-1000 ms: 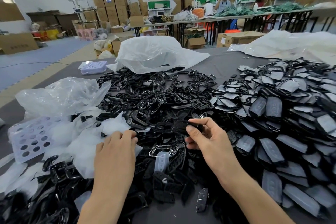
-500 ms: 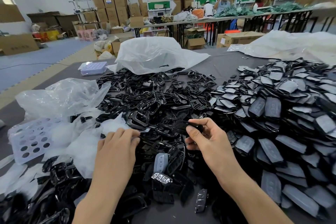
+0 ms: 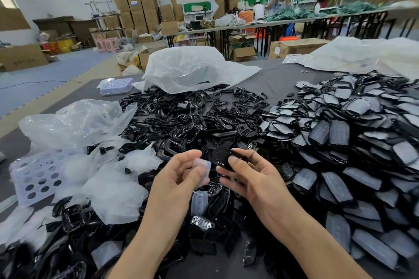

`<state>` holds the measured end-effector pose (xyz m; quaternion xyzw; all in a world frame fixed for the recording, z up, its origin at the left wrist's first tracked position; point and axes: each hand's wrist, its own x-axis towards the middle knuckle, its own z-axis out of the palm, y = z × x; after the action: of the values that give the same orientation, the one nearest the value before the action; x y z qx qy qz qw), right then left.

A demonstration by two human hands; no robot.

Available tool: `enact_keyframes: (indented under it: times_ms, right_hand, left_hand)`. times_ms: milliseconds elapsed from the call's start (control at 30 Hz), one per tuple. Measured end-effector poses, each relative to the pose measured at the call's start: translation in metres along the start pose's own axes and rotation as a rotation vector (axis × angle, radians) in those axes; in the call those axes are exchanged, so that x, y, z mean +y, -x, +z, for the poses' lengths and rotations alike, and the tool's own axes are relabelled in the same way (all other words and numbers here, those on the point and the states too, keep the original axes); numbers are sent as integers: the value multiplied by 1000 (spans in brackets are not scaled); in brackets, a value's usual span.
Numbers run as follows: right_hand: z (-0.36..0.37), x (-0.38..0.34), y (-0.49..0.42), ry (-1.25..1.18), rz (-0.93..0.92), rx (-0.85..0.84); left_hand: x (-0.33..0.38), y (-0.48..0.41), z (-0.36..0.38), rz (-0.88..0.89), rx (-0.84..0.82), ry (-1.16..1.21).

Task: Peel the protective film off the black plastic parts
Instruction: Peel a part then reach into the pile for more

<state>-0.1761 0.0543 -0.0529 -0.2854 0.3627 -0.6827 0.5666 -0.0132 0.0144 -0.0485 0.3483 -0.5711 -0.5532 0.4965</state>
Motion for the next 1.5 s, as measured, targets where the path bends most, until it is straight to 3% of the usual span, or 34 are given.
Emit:
enact_keyframes:
  times_ms: [100,233,533,700,867,1033,1300,1500]
  right_hand:
    - [2,1,1,37,-18,-108]
    - [4,9,3,192,-73,-96]
    - [4,4,3,134,-168,12]
    - [4,5,3,137,-137,73]
    - [-3,-2,-3,67,-158,206]
    - [-7,-3,-4,28,-160,203]
    - [-3,6,-2,180,-49,48]
    - [-2,6,3,267,-65,-57]
  left_hand:
    - [-2,0,0,-7,4,-138]
    - [-5,4,3,-3,-47,-203]
    - [-6,1,4,-185,-58,39]
    - [-5,1,-1,-19,37,-107]
    - [1,4,0,94,-41,-355]
    - [-1,10,10,325,-46,-636]
    - [3,10,12,136,-19,-216]
    - [0,9,9,131,104,-201]
